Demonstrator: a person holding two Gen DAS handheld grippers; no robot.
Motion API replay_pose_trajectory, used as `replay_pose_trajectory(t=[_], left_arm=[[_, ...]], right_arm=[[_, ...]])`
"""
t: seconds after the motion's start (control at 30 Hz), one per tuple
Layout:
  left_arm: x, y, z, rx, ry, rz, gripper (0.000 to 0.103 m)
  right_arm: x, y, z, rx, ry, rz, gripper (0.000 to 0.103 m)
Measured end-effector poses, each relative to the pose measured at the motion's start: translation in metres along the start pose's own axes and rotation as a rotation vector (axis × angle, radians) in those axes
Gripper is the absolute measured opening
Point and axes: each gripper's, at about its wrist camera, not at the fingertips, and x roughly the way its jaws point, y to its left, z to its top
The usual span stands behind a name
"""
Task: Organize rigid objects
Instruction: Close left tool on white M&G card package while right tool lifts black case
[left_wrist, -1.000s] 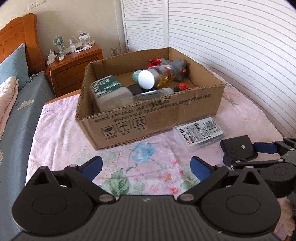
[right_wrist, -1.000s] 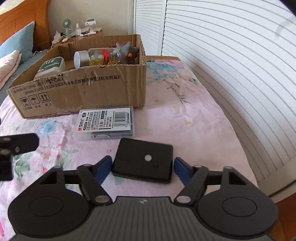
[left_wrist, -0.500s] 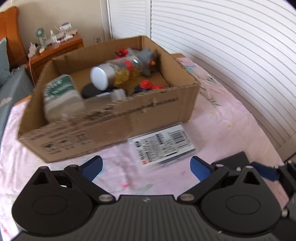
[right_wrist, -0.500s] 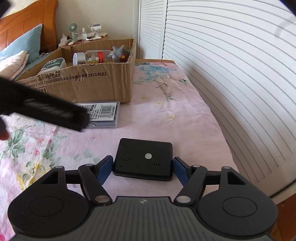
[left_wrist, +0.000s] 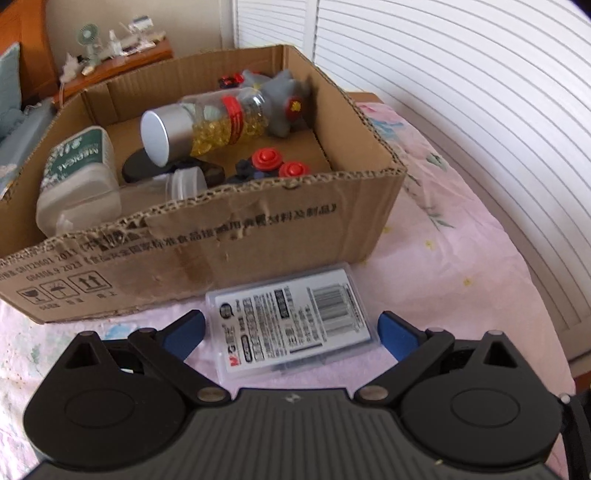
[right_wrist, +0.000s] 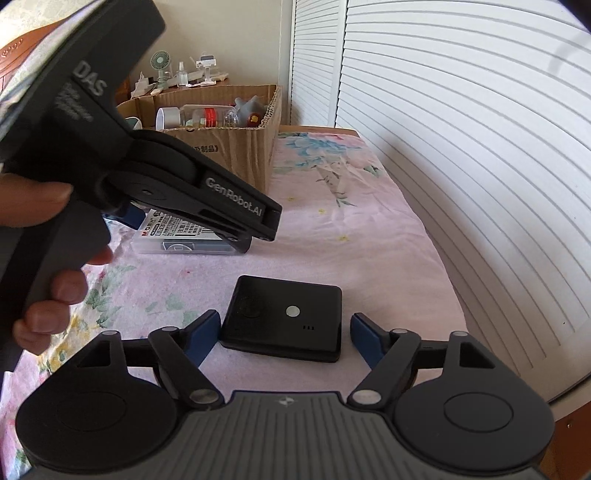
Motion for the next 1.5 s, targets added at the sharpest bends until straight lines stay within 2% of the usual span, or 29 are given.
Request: replay_pose_trajectory(t=[0.2,0.37,0.63,0.87,1.07,1.3,1.4,1.5], left_arm=[[-0.001,0.0,0.002,-0.01,-0.004,0.004,0.094],[-0.006,0.002,-0.006,0.051,-0.004,-0.021,0.094],[-0.027,0.034,-0.034,0.108,0.007,-0.017,0.094],[-0.039,0.068,-0.052,0.072,0.007,0.001,0.095],[-0.04,0.074,-0.054,0.053,0.003,0.0,0.095],[-0.039,0.073,-0.053,0.046,-0.006,-0.001,0.095],[-0.038,0.074,-0.052,0.041,-0.008,-0.008,0.093],[-0.039,0.076,-0.052,0.048,-0.012,-0.023,0.093]], right_arm=[[-0.001,0.001,0.0,0.003,0.003,-0.008,0.084],[0.0,0.002,0.002,0.003,0.005,-0.008,0.085],[-0.001,0.003,0.001,0.005,0.009,-0.011,0.086],[0.001,0.008,0.003,-0.002,0.006,0.006,0.086],[0.006,0.012,0.007,-0.014,-0.003,0.023,0.087],[0.011,0.013,0.012,-0.011,-0.002,0.012,0.085],[0.011,0.013,0.014,-0.006,-0.002,0.003,0.074],[0.011,0.013,0.016,-0.012,0.012,0.003,0.074]])
